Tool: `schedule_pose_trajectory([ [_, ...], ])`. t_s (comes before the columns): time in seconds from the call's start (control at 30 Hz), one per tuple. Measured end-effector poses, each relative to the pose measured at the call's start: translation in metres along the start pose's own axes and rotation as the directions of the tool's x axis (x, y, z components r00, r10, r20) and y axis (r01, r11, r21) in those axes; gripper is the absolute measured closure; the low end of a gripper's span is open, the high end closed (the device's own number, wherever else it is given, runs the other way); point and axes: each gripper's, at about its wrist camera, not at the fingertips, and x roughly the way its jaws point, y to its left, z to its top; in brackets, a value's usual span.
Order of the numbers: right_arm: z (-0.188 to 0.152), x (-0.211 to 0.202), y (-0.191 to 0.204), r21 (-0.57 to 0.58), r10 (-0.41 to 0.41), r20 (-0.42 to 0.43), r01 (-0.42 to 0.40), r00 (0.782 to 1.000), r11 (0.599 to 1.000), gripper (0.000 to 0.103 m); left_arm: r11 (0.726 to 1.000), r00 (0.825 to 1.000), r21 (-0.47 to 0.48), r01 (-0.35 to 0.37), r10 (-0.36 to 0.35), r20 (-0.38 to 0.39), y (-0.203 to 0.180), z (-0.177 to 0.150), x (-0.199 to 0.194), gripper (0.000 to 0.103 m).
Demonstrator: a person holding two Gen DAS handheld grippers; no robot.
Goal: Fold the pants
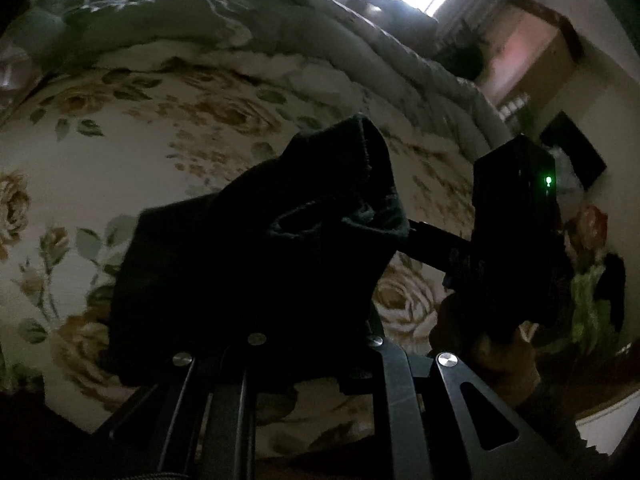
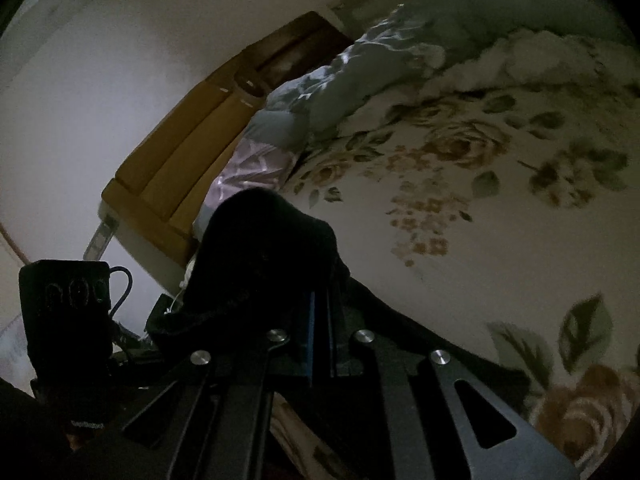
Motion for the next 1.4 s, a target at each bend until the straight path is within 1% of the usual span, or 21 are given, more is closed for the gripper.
schedule_pose_trajectory([
  [0.17,-0.016,-0.016,-0.023,0.058,-0.019,0.013,0.018,1.000,0.998,0.097,0.999,0.998,0.042,0.007,-0.004,-0.055,-0.016,-0.010,0.024,0.089],
  [0.33,-0.031,-0.024,-0.044,0.105,-0.064,0.010,0.063,0.998,0.992,0.098,0.996,0.994,0.083,-0.011,0.020,-0.109,-0.026,-0.018,0.053,0.088],
  [0.47,-0.040,-0.027,-0.057,0.128,-0.147,-0.004,0.147,0.989,0.981,0.098,0.995,0.988,0.101,-0.015,0.030,-0.148,-0.026,-0.022,0.071,0.086],
  [0.53,-0.044,-0.032,-0.061,0.142,-0.177,-0.006,0.176,0.984,0.974,0.098,0.993,0.987,0.116,-0.005,0.024,-0.160,-0.028,-0.025,0.075,0.079],
  [0.57,-0.046,-0.035,-0.063,0.147,-0.193,-0.004,0.191,0.981,0.971,0.098,0.993,0.986,0.119,0.000,0.019,-0.164,-0.028,-0.026,0.077,0.077],
  [0.63,-0.050,-0.041,-0.065,0.162,-0.233,-0.007,0.231,0.973,0.959,0.098,0.992,0.985,0.124,0.017,0.005,-0.174,-0.028,-0.028,0.078,0.065],
  [0.67,-0.052,-0.044,-0.067,0.175,-0.241,-0.006,0.238,0.971,0.955,0.098,0.992,0.984,0.124,0.027,-0.005,-0.178,-0.028,-0.028,0.080,0.061],
  [0.73,-0.056,-0.050,-0.069,0.194,-0.263,0.000,0.258,0.965,0.946,0.097,0.991,0.982,0.121,0.059,-0.035,-0.188,-0.029,-0.029,0.079,0.043],
  [0.8,-0.059,-0.056,-0.071,0.210,-0.296,0.003,0.289,0.955,0.934,0.097,0.990,0.980,0.118,0.082,-0.058,-0.193,-0.030,-0.030,0.077,0.041],
  [0.9,-0.064,-0.060,-0.072,0.238,-0.306,0.005,0.296,0.952,0.925,0.094,0.987,0.980,0.136,0.080,-0.053,-0.194,-0.033,-0.032,0.073,0.040],
  [0.93,-0.066,-0.061,-0.071,0.241,-0.319,0.003,0.309,0.948,0.920,0.089,0.987,0.980,0.139,0.083,-0.055,-0.194,-0.033,-0.033,0.070,0.040],
  [1.0,-0.067,-0.063,-0.069,0.240,-0.330,0.002,0.320,0.944,0.917,0.069,0.987,0.979,0.133,0.090,-0.063,-0.193,-0.032,-0.033,0.066,0.040],
  [1.03,-0.067,-0.064,-0.068,0.240,-0.338,0.007,0.327,0.941,0.914,0.048,0.987,0.979,0.131,0.093,-0.067,-0.191,-0.031,-0.033,0.063,0.039],
  [1.07,-0.068,-0.067,-0.065,0.238,-0.349,0.020,0.335,0.937,0.912,0.034,0.987,0.979,0.129,0.096,-0.070,-0.189,-0.031,-0.033,0.060,0.039],
  [1.13,-0.068,-0.075,-0.060,0.233,-0.365,0.052,0.344,0.930,0.910,0.033,0.987,0.981,0.124,0.099,-0.076,-0.177,-0.028,-0.033,0.051,0.037],
  [1.23,-0.067,-0.080,-0.057,0.245,-0.365,0.057,0.342,0.929,0.907,0.032,0.989,0.985,0.108,0.097,-0.080,-0.151,-0.019,-0.030,0.037,0.035],
  [1.4,-0.064,-0.083,-0.046,0.262,-0.377,0.055,0.351,0.925,0.899,0.021,0.995,0.991,0.054,0.081,-0.075,-0.114,0.004,-0.024,0.018,0.033],
])
